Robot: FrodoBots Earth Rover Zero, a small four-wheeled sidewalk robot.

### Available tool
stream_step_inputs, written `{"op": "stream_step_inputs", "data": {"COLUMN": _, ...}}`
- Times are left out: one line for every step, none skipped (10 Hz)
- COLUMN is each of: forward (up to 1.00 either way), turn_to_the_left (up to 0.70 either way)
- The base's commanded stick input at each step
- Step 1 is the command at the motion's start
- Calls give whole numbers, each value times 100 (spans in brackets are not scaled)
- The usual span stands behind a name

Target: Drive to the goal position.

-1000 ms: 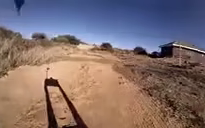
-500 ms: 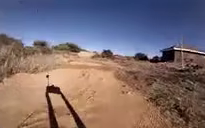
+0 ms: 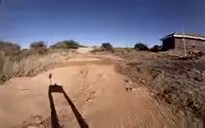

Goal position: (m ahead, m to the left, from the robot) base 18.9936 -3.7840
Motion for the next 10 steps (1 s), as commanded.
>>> {"op": "stream_step_inputs", "data": {"forward": 50, "turn_to_the_left": 0}}
{"op": "stream_step_inputs", "data": {"forward": 50, "turn_to_the_left": 0}}
{"op": "stream_step_inputs", "data": {"forward": 50, "turn_to_the_left": 0}}
{"op": "stream_step_inputs", "data": {"forward": 50, "turn_to_the_left": 0}}
{"op": "stream_step_inputs", "data": {"forward": 50, "turn_to_the_left": 0}}
{"op": "stream_step_inputs", "data": {"forward": 50, "turn_to_the_left": 0}}
{"op": "stream_step_inputs", "data": {"forward": 50, "turn_to_the_left": 0}}
{"op": "stream_step_inputs", "data": {"forward": 50, "turn_to_the_left": 0}}
{"op": "stream_step_inputs", "data": {"forward": 50, "turn_to_the_left": -14}}
{"op": "stream_step_inputs", "data": {"forward": 50, "turn_to_the_left": -43}}
